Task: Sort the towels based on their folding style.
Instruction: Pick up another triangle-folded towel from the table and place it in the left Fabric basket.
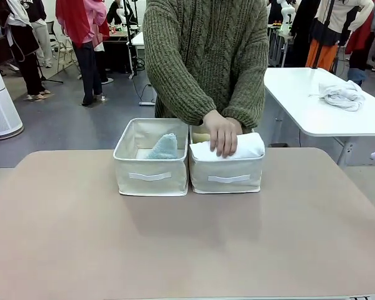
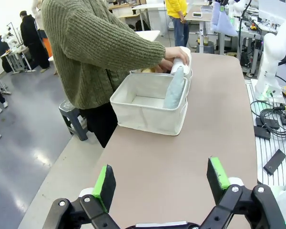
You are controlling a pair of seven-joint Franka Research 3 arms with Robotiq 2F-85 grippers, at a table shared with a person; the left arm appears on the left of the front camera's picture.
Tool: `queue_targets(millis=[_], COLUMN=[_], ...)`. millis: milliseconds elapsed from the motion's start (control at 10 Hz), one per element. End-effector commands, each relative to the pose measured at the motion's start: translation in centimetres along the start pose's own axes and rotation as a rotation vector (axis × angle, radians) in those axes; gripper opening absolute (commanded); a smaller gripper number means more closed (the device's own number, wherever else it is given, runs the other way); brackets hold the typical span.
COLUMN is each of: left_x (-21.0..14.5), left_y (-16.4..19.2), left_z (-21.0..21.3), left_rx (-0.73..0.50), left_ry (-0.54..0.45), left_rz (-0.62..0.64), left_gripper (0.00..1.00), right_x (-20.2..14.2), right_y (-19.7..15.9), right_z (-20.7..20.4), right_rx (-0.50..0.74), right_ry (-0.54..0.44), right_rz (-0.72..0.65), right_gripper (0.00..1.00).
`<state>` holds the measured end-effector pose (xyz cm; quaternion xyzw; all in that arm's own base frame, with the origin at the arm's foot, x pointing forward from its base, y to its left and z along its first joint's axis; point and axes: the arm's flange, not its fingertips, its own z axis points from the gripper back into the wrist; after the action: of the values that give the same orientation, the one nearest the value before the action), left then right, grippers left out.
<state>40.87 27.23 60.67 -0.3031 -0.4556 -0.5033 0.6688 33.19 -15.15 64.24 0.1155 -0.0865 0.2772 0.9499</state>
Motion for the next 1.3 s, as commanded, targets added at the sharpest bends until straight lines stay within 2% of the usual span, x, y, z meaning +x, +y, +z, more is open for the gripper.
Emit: queue_targets(millis=[0, 1200], left_x=[0.13, 0.13], left_y=[-0.13, -0.13], left_z=[0.06, 0.06], left_rx=[0.002, 0.002], left_ry=[-0.001, -0.001], left_rz=[-0.003, -0.003], left_gripper=[1.0, 1.0], right_x=[-0.19, -0.19], right_y=[0.28, 0.28], right_z=[0.26, 0.26], right_rx=[-0.005, -0.005], right_ry=[-0.005, -0.005], right_rz=[0.004, 0.004], right_gripper=[0.0, 0.0])
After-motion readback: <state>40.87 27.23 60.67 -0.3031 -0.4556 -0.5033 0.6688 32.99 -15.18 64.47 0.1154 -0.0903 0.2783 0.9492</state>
